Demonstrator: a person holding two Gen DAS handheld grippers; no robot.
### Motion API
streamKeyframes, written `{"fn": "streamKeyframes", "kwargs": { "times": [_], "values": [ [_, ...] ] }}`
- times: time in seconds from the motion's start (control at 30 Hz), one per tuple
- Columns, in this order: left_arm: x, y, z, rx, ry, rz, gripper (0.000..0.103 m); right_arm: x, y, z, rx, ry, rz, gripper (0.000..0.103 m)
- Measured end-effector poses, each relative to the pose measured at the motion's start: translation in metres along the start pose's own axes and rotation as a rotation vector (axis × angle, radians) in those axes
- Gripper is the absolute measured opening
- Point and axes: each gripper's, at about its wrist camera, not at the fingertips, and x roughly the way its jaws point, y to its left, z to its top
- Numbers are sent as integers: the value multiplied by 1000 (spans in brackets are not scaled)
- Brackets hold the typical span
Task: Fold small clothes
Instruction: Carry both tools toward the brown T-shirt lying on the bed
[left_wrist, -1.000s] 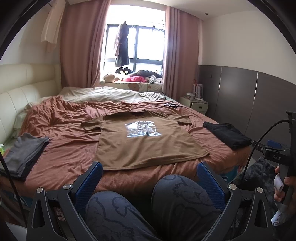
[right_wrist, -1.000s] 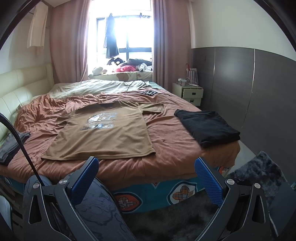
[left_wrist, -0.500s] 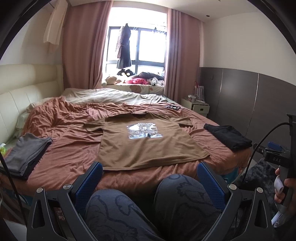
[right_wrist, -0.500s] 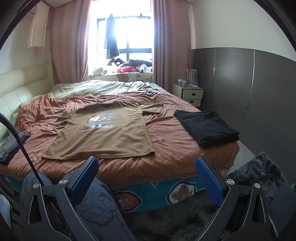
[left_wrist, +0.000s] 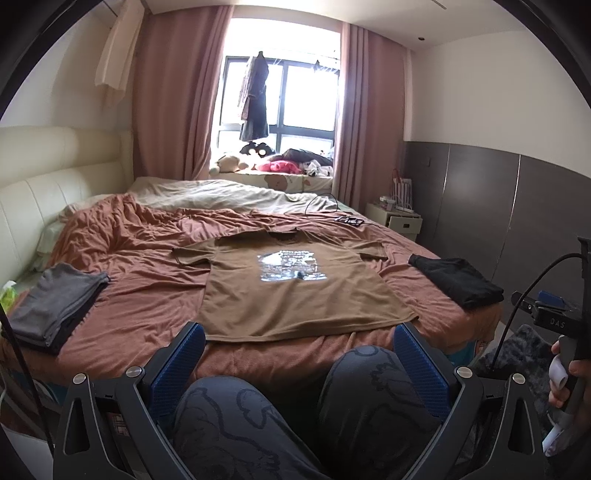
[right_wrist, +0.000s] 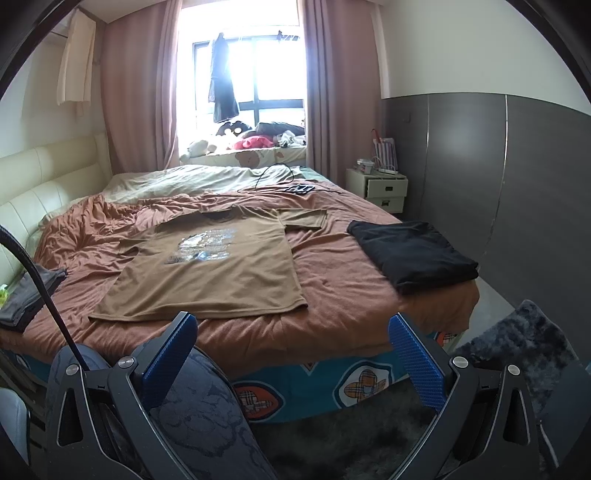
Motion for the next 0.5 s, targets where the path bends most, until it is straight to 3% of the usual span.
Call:
{"fn": "streamKeyframes", "kwargs": {
  "times": [0.5],
  "values": [
    [10,25,34,13,-3,95,103,28,-6,22,20,-22,64,103]
  ]
}}
